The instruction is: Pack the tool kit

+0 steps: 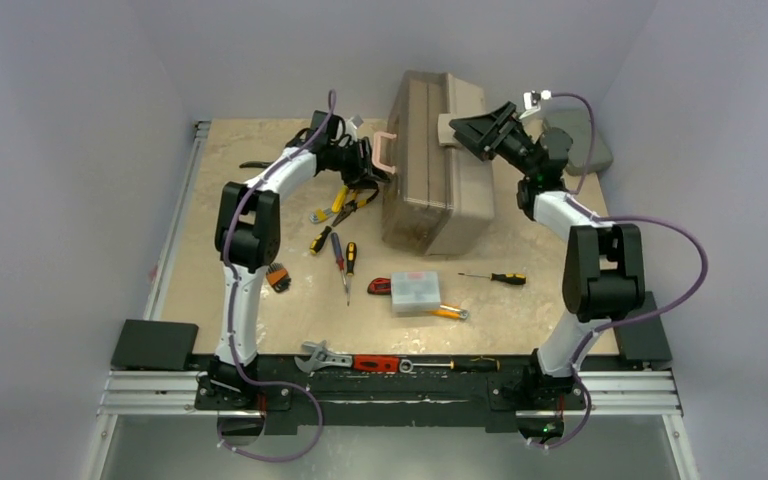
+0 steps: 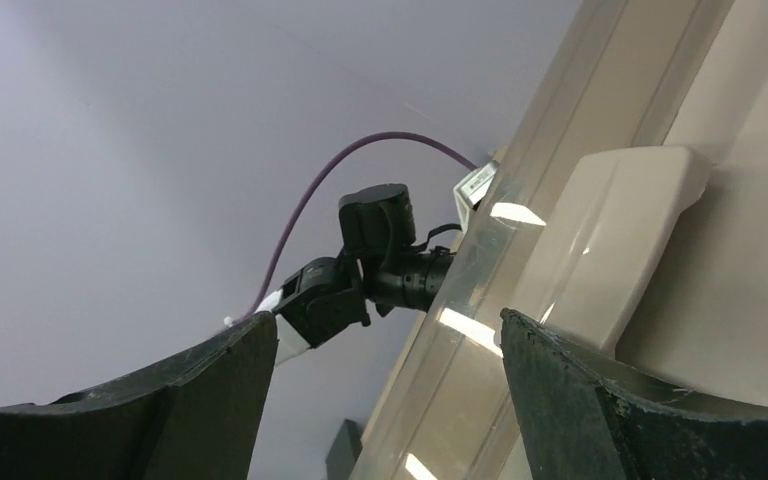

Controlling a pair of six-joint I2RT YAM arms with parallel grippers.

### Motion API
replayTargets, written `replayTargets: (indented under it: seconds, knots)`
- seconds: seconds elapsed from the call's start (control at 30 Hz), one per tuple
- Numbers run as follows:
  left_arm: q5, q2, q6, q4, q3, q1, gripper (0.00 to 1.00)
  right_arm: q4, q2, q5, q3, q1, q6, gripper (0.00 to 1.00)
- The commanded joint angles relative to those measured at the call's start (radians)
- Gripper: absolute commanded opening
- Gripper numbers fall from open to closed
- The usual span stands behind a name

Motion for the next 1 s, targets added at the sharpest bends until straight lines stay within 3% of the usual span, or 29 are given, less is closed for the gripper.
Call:
replayTargets:
  seconds: [0.0, 0.2, 0.33, 0.5, 0.7, 0.97]
  knots:
    - [0.045, -0.074, -0.013, -0.025, 0.034, -0.038, 0.46, -0.275, -0.139, -0.002, -0.016, -0.044, -0.208, 0.83]
    - [0.049, -0.066, -0.027, -0.019, 0.047, -0.038, 0.46, -0.769, -0.303, 0.248, -0.019, -0.099, -0.517, 0.94]
    - [0.049, -0.062, -0.032, -0.018, 0.056, -0.04, 0.46, -0.916, -0.301, 0.306, -0.016, -0.106, -0.59, 0.96]
    - [0.051, -0.063, -0.038, -0.014, 0.06, -0.04, 0.46, -0.868, -0.23, 0.17, -0.095, -0.116, -0.559, 0.91]
    - [0.059, -0.068, -0.051, 0.002, 0.071, -0.05, 0.46, -0.614, -0.154, 0.021, -0.246, -0.155, -0.413, 0.81]
    - [0.051, -0.084, -0.089, 0.04, 0.116, -0.139, 0.46, -0.468, -0.075, -0.042, -0.351, -0.205, -0.327, 0.68]
